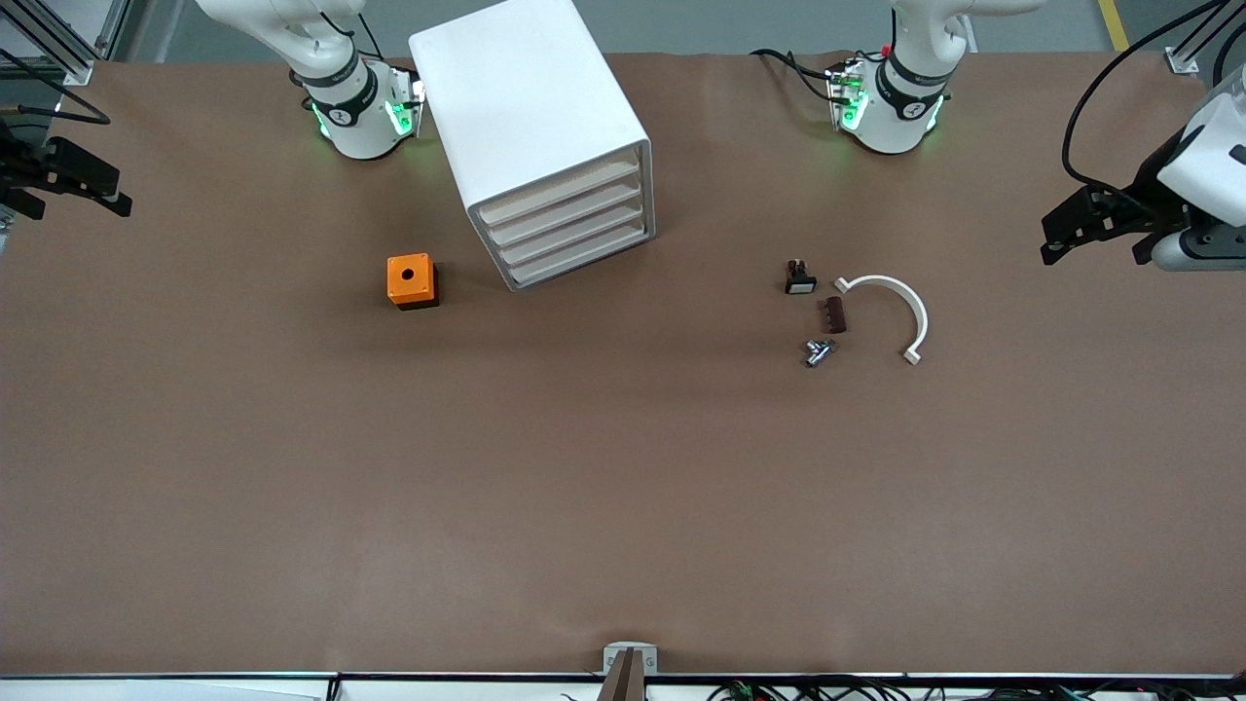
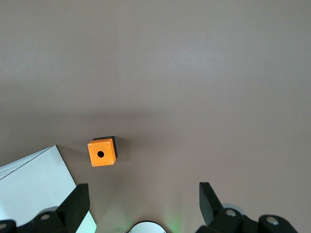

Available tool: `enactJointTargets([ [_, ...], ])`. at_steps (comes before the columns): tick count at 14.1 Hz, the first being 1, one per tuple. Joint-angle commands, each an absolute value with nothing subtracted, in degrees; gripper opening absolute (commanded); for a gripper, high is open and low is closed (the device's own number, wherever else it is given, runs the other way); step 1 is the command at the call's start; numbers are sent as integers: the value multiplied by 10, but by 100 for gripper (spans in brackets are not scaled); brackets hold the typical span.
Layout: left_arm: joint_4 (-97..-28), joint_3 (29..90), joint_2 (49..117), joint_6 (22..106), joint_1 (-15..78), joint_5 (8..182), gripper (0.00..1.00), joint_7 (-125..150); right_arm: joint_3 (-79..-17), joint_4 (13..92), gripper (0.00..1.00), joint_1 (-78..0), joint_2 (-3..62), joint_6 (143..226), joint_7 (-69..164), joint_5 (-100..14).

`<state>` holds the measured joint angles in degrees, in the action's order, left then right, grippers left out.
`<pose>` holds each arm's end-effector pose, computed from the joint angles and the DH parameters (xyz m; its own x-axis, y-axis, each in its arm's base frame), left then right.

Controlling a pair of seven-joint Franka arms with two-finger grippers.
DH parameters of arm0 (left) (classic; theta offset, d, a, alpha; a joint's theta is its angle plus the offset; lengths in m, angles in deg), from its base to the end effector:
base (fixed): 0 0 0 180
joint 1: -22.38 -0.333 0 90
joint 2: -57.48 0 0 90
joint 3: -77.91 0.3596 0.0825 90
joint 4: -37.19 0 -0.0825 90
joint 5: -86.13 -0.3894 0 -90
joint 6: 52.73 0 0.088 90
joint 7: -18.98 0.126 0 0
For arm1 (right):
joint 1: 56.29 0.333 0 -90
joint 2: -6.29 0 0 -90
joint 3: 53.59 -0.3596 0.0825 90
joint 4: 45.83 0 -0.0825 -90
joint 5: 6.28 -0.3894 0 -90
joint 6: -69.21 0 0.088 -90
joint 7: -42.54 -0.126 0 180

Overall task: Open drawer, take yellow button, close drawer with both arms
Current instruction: 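Move the left gripper toward the front of the white cabinet drawer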

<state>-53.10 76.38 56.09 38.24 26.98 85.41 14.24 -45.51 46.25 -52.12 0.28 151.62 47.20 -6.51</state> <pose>0.5510 -0.0578 0.6617 0.9990 -0.0244 0.0371 -0.0241 -0.9997 -0.0102 0.5059 -0.0387 0.6763 0.9979 0.0155 -0.0631 0.0140 -0.9996 -0.0239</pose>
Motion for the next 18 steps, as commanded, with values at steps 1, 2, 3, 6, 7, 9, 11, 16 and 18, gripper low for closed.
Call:
enactJointTargets([
  [1,-525,761,562,378,266,853,100,144,-458,476,100,-529,-13,1517,480,-70],
  [2,-521,761,563,378,266,853,100,144,-458,476,100,-529,-13,1517,480,-70],
  [3,-519,764,565,378,265,854,100,148,-458,476,100,-529,-13,1517,481,-70],
  [6,-518,764,583,379,267,851,100,136,-458,476,100,-530,-13,1518,481,-70],
  [7,-519,765,588,380,267,850,100,137,-458,476,100,-530,-13,1518,481,-70],
  [9,-519,764,605,382,266,852,100,136,-458,476,100,-530,-13,1517,480,-70],
  [11,-519,765,620,382,266,853,100,136,-458,473,100,-530,-12,1520,480,-70],
  [16,-519,756,678,395,282,852,100,101,-458,466,100,-530,-9,1529,479,-72],
  [18,-511,752,704,392,311,849,100,55,-457,465,100,-530,-8,1533,479,-72],
])
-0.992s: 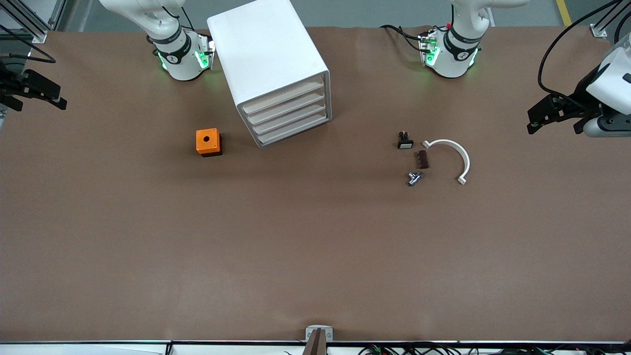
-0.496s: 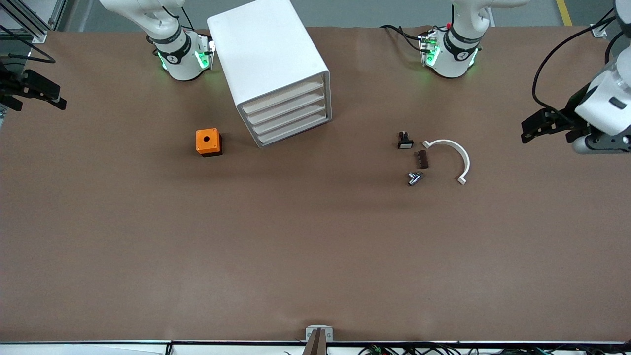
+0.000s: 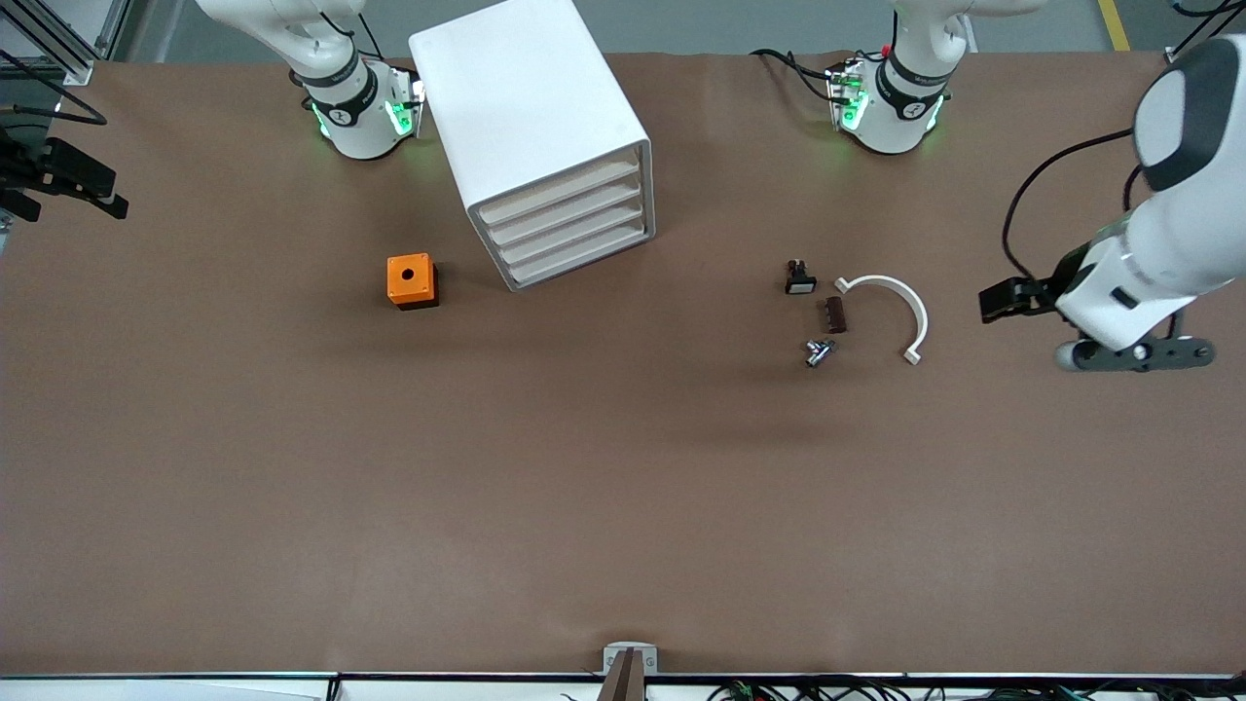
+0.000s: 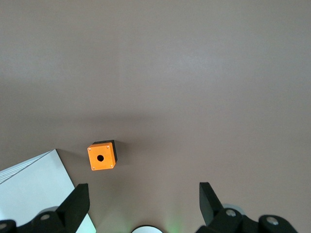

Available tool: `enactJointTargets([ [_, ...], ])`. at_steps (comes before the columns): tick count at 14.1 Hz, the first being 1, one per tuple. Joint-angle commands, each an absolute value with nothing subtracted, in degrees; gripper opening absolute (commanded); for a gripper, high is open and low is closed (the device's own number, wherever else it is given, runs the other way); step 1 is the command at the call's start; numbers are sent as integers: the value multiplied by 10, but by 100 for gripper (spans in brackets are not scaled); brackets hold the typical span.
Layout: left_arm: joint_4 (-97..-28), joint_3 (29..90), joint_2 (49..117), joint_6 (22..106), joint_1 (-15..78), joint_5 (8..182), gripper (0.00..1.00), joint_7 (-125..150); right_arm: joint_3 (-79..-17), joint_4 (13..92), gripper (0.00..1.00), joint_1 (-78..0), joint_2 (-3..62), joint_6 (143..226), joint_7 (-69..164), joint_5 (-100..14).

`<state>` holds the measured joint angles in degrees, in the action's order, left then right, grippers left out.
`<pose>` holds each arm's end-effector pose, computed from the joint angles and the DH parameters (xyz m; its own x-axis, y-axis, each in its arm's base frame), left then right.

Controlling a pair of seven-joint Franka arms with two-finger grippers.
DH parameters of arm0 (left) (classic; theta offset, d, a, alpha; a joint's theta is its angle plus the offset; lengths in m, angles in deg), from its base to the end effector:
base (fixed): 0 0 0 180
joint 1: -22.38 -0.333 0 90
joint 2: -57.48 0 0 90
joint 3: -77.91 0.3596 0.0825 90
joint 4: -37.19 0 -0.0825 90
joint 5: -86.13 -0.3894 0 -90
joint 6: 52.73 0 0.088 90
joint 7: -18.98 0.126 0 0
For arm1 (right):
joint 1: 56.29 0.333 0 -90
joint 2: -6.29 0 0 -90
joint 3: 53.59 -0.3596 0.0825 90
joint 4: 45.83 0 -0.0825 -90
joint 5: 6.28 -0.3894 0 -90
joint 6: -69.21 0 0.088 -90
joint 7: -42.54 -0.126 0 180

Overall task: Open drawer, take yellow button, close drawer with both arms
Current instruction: 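Move the left gripper toward the front of the white cabinet drawer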

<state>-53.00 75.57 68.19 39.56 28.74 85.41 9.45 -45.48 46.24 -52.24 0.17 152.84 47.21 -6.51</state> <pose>0.6075 -0.0894 0.5407 0.9891 0.0152 -0.1467 0.0110 -0.9995 -0.0294 0.5079 -0.0403 0.6791 0.9991 0.0126 -0.0398 0.0117 -0.9997 -0.0224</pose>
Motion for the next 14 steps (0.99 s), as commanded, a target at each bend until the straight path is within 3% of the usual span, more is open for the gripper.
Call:
enactJointTargets([
  [1,-506,752,712,390,326,850,100,34,-458,462,100,-530,-7,1532,478,-72],
  [6,-400,749,806,313,405,897,100,-117,-459,436,100,-530,7,1526,478,-61],
  [14,-386,740,895,312,469,1156,100,-553,-457,434,100,-531,59,1527,479,-63],
])
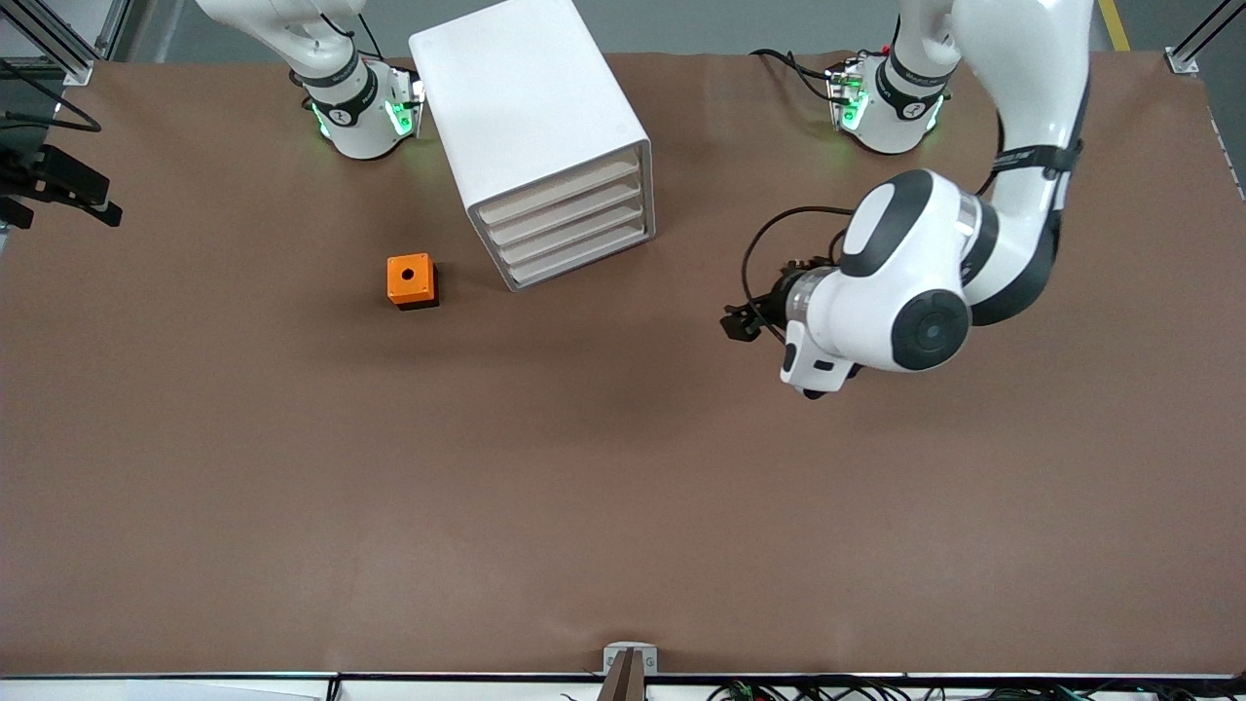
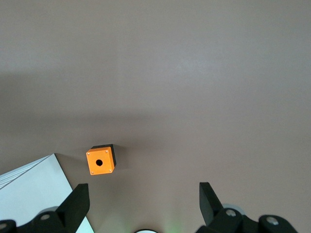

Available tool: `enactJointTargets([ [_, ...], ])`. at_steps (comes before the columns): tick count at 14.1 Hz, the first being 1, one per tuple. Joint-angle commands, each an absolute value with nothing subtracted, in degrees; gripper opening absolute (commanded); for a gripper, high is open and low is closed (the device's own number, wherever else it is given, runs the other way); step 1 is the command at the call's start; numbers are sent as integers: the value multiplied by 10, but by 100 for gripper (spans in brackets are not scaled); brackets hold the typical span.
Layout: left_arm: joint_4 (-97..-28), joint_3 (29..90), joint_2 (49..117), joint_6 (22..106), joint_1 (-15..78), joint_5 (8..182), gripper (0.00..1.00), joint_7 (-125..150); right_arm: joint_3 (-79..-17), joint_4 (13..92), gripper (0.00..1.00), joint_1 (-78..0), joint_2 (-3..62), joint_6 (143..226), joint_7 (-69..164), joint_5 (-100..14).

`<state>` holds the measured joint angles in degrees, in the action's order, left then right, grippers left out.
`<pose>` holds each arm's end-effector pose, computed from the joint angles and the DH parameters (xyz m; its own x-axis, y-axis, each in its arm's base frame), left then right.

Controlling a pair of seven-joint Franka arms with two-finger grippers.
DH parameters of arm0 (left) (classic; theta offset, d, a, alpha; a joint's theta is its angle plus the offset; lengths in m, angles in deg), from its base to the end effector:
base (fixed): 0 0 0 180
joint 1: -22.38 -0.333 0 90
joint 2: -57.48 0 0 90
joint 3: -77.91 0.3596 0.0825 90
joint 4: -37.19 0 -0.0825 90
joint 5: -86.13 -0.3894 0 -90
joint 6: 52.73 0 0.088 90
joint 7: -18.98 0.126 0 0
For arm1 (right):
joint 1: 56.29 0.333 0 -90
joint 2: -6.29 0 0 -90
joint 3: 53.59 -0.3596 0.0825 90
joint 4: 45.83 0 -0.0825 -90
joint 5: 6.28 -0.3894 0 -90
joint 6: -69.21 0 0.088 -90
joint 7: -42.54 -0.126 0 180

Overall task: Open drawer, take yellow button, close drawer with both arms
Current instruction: 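Grasp the drawer handle with the left gripper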

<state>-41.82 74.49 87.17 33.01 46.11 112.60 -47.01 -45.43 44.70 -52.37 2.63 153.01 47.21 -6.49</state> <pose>0.5834 -0.3564 0.4228 0.5734 0.5935 -0.5647 0.6260 -0.7621 -0.1654 0.5234 -0.0412 0.6699 0.9986 0.0088 -0.0530 0.0079 -0.9998 -0.0171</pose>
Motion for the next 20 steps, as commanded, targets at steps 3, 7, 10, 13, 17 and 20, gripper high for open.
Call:
enactJointTargets([
  [3,-369,738,939,311,491,1241,100,-684,-457,429,100,-531,93,1532,481,-62],
  [7,-358,733,994,296,518,1309,100,-856,-458,427,100,-558,123,1576,497,-68],
  [10,-344,712,1021,243,522,1341,100,-969,-459,428,100,-555,139,1576,497,-65],
  [13,-347,705,1039,216,523,1373,100,-1062,-460,428,100,-549,142,1575,497,-63],
  [17,-355,706,1056,216,524,1407,79,-1102,-460,430,100,-551,142,1569,488,-65],
  [20,-360,701,1065,215,534,1413,71,-1100,-460,431,100,-551,142,1568,488,-65],
])
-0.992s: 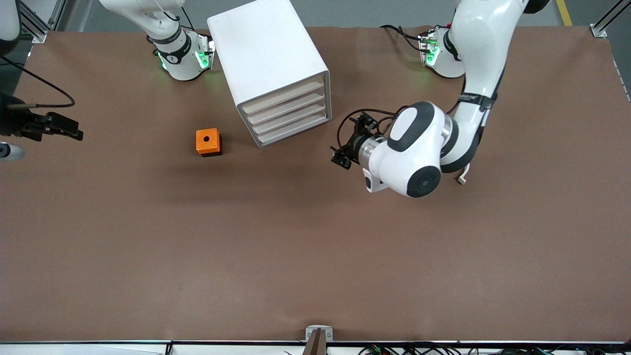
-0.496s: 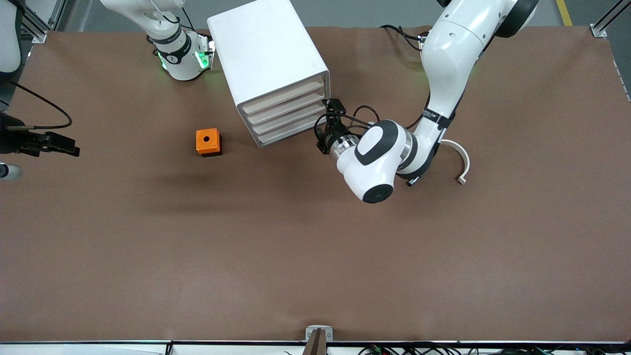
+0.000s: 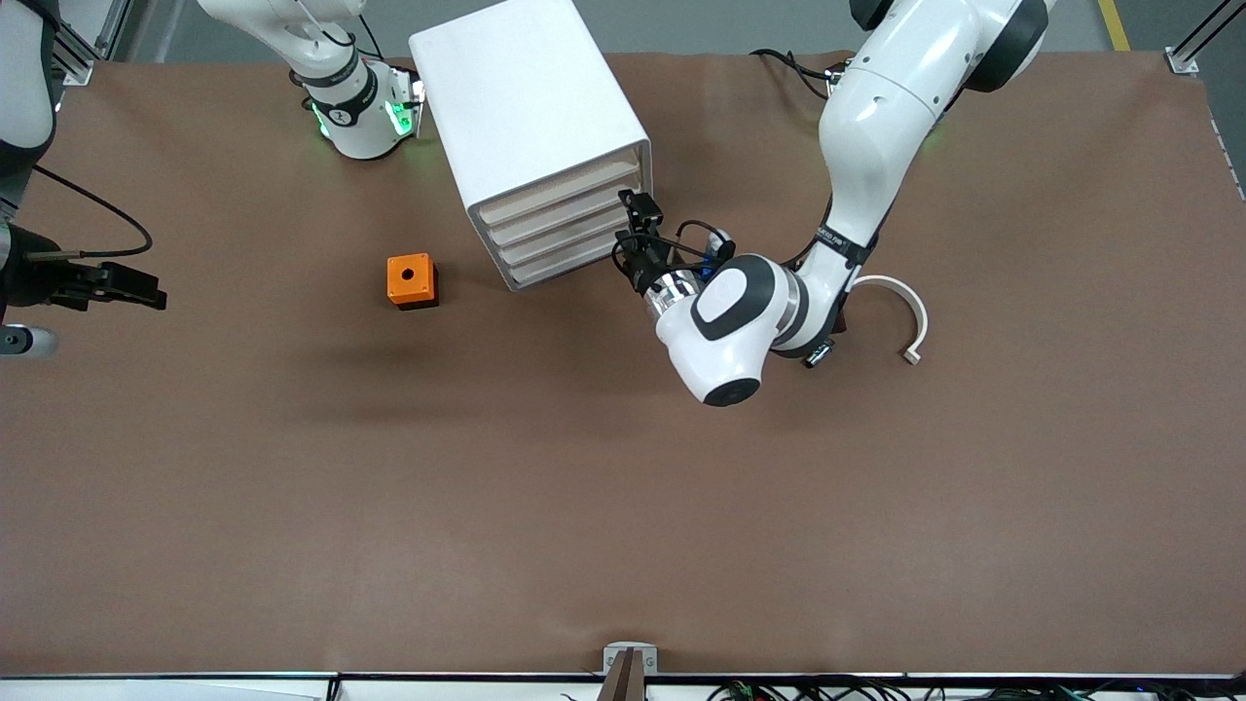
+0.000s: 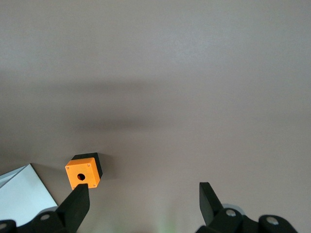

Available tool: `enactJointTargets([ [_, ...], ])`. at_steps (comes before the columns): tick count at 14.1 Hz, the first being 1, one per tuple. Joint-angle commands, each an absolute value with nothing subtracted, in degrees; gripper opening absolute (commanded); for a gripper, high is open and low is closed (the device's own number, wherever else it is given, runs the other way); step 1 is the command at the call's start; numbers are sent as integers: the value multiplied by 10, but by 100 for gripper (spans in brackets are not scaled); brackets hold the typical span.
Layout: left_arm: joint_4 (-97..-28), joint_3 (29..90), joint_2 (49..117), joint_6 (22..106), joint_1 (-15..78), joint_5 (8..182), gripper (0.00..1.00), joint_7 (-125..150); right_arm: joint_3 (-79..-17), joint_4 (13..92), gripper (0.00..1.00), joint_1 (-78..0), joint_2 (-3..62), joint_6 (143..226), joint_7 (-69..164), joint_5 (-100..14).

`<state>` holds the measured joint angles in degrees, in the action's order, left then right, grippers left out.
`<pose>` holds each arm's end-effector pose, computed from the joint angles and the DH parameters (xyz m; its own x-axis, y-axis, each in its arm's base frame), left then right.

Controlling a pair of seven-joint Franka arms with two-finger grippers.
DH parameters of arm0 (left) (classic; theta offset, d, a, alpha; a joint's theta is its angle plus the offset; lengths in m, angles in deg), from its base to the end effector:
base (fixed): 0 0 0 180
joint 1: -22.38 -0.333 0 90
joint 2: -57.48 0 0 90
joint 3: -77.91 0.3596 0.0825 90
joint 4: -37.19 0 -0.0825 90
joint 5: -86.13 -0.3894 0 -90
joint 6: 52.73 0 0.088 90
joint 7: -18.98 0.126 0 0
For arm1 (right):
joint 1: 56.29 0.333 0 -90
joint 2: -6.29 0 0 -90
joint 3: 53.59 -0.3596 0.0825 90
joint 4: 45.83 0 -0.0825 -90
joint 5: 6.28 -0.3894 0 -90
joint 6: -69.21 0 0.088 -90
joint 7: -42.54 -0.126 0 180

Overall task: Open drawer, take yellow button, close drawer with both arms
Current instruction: 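Grasp the drawer handle with the left gripper, then pull the drawer open with the left gripper while the right gripper approaches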

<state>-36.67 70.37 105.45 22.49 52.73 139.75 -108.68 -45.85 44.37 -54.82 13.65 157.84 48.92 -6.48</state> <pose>0.4979 -0.5022 0.2912 -0.3083 0.9274 -0.2121 0.3335 -0.1034 -0.9371 0.5889 -0.0594 0.5721 0.9880 0.0017 -0.1546 0.0012 -1.0000 -0.0034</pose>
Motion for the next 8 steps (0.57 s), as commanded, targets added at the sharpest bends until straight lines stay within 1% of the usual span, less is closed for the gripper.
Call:
enactJointTargets([
  [1,-360,691,1071,215,533,1418,66,-1100,-460,432,100,-551,142,1568,488,-66],
  [4,-368,675,1072,215,537,1420,65,-1102,-461,433,100,-549,142,1567,455,-68],
  [5,-375,675,1073,215,542,1420,65,-1104,-461,431,97,-544,142,1565,432,-69],
  [6,-387,675,1076,215,548,1419,65,-1110,-461,429,96,-536,141,1564,417,-69],
  [8,-398,674,1075,215,557,1418,64,-1109,-461,426,100,-536,142,1567,411,-71],
])
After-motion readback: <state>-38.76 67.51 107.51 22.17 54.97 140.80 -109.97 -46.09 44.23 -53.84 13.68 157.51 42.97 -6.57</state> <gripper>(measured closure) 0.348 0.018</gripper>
